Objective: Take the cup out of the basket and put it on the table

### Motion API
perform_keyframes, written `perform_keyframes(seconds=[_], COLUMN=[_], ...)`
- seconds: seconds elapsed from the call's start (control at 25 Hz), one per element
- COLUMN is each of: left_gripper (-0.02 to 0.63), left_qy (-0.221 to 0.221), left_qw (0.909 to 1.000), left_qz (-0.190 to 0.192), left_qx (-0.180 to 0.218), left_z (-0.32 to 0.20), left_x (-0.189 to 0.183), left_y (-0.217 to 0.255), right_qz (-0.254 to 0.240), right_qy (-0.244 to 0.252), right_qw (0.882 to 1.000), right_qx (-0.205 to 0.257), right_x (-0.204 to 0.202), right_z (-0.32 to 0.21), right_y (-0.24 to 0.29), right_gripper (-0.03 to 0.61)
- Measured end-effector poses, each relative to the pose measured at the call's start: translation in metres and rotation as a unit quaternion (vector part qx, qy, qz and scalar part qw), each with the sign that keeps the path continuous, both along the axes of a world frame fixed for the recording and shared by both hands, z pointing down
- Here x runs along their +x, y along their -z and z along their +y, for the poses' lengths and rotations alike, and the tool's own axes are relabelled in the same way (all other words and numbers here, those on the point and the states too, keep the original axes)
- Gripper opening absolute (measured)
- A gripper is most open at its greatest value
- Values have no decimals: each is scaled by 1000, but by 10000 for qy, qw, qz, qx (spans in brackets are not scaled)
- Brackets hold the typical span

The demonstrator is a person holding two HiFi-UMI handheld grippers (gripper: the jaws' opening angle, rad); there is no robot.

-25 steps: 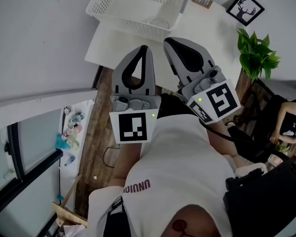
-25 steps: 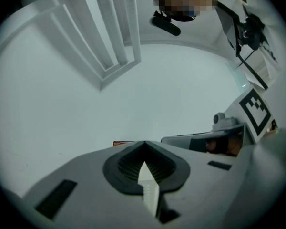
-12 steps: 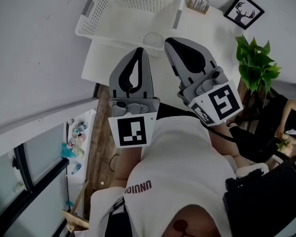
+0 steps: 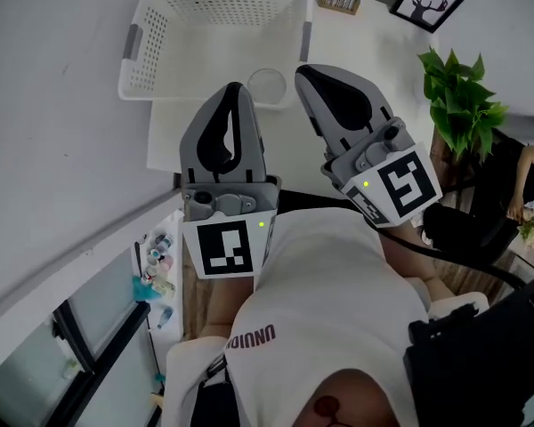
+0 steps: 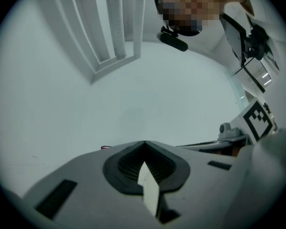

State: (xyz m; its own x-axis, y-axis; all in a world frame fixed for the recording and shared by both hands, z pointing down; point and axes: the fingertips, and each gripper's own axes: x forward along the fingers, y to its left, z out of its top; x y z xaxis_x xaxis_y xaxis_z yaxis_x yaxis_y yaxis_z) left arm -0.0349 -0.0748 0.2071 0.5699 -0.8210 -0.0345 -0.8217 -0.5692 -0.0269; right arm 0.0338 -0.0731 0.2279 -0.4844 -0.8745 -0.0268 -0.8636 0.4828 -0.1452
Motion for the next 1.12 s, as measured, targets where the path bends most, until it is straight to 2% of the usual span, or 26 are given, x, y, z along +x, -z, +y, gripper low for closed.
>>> perform_keyframes(seconds=[0.2, 0.4, 0.6, 0.84, 0.96, 1.12], left_gripper=[11, 11, 11, 11, 11, 11], left_qy=[-550, -1002, -1448, -2062, -2592, -3515], left_qw=[9985, 9943, 9891, 9780, 9652, 9351], left_qz=[-60, -140, -118, -236, -337, -445], left_qx=[-56, 349, 249, 204, 28, -16], left_z=[-29, -56, -76, -88, -88, -89], left_x=[8, 7, 6, 15, 23, 30], left_y=[5, 21, 29, 29, 24, 22], right_qz=[-48, -68, -70, -26, 53, 195], right_qy=[-536, -988, -1423, -1759, -1865, -2016], right_qw=[9985, 9951, 9898, 9844, 9823, 9791], right_qx=[-17, -5, -24, -106, -149, -208], right_x=[7, 13, 15, 16, 16, 18], right_z=[-22, -37, -48, -56, -60, -63], right_y=[6, 9, 8, 5, 4, 2], right_gripper=[18, 17, 17, 18, 18, 17])
